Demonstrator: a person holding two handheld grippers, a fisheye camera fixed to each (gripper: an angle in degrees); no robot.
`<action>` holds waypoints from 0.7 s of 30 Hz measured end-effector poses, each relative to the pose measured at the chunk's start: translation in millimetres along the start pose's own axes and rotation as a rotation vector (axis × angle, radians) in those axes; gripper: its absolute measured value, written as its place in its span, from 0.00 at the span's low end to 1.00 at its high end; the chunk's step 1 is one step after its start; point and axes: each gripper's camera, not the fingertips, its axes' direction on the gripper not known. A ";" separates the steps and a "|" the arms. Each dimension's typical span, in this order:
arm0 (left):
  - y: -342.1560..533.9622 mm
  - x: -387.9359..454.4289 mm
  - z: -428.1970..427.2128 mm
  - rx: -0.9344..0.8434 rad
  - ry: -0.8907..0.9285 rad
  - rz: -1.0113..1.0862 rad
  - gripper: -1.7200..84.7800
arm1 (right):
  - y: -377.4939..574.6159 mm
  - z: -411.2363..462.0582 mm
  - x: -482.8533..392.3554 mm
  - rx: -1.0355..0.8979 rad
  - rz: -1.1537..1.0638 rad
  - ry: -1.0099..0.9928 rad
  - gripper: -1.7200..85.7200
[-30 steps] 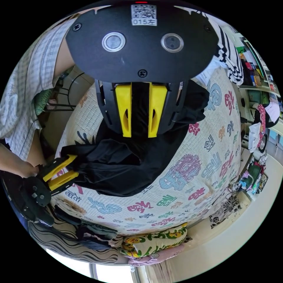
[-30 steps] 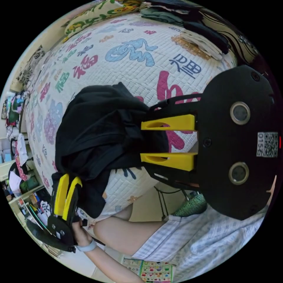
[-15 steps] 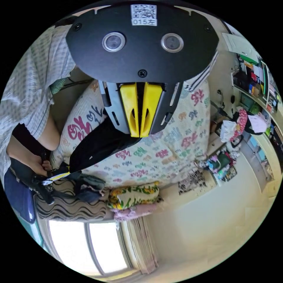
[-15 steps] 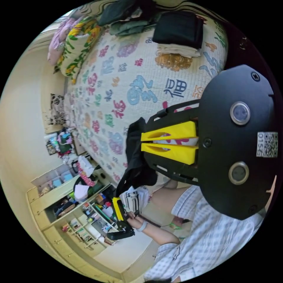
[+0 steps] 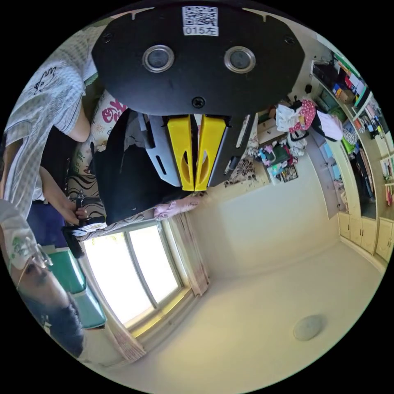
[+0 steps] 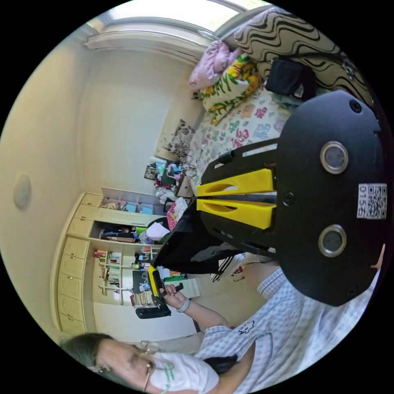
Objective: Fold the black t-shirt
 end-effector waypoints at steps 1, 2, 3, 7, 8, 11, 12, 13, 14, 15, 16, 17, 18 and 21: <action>-4.1 3.0 -5.0 0.011 -0.006 0.013 0.02 | -6.9 -17.3 -6.1 0.022 -0.024 0.012 0.01; -12.1 9.0 -13.2 0.034 -0.009 0.041 0.02 | -13.4 -32.3 -11.9 0.037 -0.050 0.030 0.01; -20.1 14.2 -19.1 0.055 -0.008 0.065 0.02 | -16.6 -39.1 -14.6 0.044 -0.063 0.045 0.01; -42.5 21.4 -20.1 0.103 -0.016 0.112 0.02 | -38.1 -76.3 -19.7 0.092 -0.130 0.165 0.01; -48.8 21.2 -14.2 0.110 -0.011 0.119 0.02 | -43.9 -83.1 -16.1 0.107 -0.137 0.175 0.01; -59.0 20.8 16.4 0.098 -0.015 0.135 0.02 | -56.9 -86.0 0.2 0.107 -0.149 0.211 0.01; -60.3 19.9 35.4 0.080 -0.019 0.134 0.02 | -59.3 -83.7 5.2 0.103 -0.149 0.218 0.01; -60.3 19.0 46.5 0.068 -0.020 0.132 0.02 | -63.7 -76.3 16.8 0.084 -0.146 0.229 0.01; -59.1 16.2 71.8 0.041 -0.019 0.123 0.02 | -67.7 -65.4 31.4 0.061 -0.136 0.231 0.01; -56.9 12.2 102.2 0.003 -0.021 0.113 0.02 | -69.4 -58.6 39.9 0.049 -0.128 0.226 0.01; -55.5 9.8 119.6 -0.021 -0.023 0.107 0.02 | -72.6 -41.9 59.2 0.017 -0.107 0.214 0.01; -51.7 3.7 159.1 -0.077 -0.024 0.093 0.02 | -75.3 -21.0 81.1 -0.022 -0.082 0.201 0.01; -46.1 -3.4 204.6 -0.141 -0.028 0.080 0.02 | -76.4 -8.9 93.1 -0.043 -0.067 0.193 0.01; -19.3 -22.7 342.5 -0.338 -0.069 0.041 0.02 | -80.6 70.0 161.9 -0.182 0.023 0.174 0.01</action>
